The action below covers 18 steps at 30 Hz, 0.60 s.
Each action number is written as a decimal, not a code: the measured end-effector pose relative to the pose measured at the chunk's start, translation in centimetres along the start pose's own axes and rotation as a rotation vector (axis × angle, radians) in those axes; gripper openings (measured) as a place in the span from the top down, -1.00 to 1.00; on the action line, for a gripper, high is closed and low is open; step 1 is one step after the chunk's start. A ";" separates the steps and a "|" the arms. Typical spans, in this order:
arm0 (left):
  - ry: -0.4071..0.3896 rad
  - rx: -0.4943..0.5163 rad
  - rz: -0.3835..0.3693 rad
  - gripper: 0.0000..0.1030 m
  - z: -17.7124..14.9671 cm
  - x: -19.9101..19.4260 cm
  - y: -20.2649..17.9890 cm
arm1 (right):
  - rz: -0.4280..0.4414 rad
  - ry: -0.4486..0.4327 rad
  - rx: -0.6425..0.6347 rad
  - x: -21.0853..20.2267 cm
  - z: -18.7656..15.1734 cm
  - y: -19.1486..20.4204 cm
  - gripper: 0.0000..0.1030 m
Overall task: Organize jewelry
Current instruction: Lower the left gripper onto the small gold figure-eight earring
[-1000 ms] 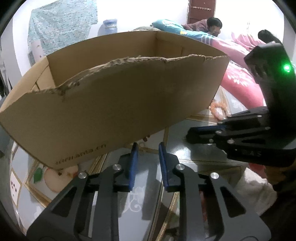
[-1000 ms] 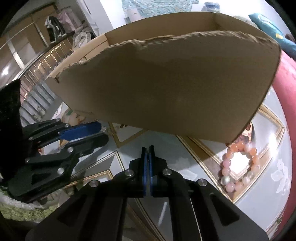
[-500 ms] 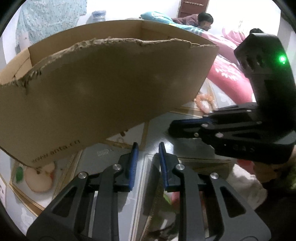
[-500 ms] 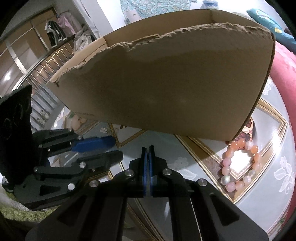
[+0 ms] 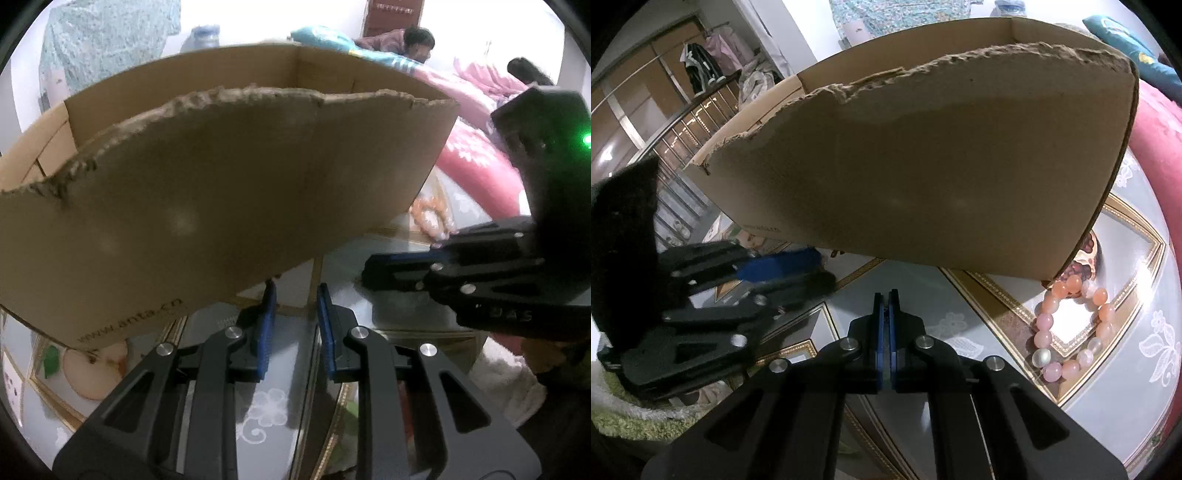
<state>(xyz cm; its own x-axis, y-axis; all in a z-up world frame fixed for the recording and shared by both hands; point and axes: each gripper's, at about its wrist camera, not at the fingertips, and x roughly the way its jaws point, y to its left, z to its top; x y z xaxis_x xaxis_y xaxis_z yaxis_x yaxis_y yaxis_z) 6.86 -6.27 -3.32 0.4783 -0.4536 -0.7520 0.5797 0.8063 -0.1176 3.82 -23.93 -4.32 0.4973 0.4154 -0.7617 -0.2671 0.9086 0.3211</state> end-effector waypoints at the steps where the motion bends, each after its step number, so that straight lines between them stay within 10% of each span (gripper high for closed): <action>1: 0.003 -0.007 -0.014 0.59 0.0 0.0 0.0 | 0.000 0.000 0.001 0.0 0.0 0.0 0.95; 18: 0.014 -0.072 -0.101 0.58 -2.5 -2.3 -1.1 | 0.004 -0.001 0.004 0.0 0.0 -0.2 0.95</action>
<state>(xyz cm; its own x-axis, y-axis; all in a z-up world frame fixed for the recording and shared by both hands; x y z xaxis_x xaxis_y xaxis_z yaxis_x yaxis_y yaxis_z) 3.48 -5.21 -3.09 0.4103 -0.5292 -0.7427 0.5755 0.7820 -0.2393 3.91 -24.07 -4.38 0.4972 0.4194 -0.7595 -0.2656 0.9069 0.3270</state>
